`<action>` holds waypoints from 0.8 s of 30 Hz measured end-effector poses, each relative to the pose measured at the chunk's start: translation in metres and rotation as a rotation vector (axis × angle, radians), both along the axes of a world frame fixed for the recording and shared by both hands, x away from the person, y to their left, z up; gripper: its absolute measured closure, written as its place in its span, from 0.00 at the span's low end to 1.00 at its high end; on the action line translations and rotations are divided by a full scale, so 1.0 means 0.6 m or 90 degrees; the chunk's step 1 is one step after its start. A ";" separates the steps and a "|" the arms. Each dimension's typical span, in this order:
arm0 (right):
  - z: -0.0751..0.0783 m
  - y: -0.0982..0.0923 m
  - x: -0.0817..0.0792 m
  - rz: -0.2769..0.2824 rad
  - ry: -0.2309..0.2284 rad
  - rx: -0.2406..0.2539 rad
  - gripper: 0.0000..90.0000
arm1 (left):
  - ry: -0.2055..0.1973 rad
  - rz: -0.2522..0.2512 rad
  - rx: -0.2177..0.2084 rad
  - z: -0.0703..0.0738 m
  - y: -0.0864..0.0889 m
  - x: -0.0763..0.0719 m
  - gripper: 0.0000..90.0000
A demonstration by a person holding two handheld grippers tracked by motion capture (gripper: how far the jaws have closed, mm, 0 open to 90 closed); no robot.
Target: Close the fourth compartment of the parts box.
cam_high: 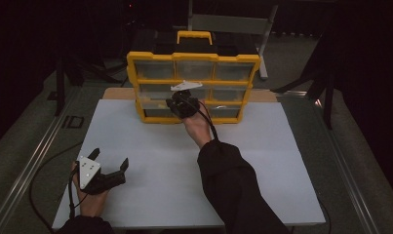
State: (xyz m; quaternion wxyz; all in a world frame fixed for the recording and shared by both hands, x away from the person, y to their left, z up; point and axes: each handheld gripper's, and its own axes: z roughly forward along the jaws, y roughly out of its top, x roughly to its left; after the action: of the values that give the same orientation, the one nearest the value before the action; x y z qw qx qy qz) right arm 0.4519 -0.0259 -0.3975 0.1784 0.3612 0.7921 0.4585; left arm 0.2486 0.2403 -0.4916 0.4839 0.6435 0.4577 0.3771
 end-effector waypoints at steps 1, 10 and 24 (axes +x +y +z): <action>0.000 0.000 0.000 0.000 -0.001 0.000 1.00 | 0.000 0.000 0.000 0.000 0.000 0.000 0.01; -0.001 0.000 0.004 -0.005 -0.003 -0.001 1.00 | 0.000 0.001 -0.001 0.000 0.001 0.000 0.01; -0.004 0.000 0.012 -0.016 -0.008 -0.002 1.00 | 0.001 0.003 -0.004 0.000 0.002 0.000 0.01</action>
State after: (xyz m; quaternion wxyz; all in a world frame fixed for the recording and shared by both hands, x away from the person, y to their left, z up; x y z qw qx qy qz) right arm 0.4589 -0.0262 -0.4001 0.1897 0.3683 0.7869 0.4574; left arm 0.2486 0.2413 -0.4917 0.4846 0.6411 0.4607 0.3767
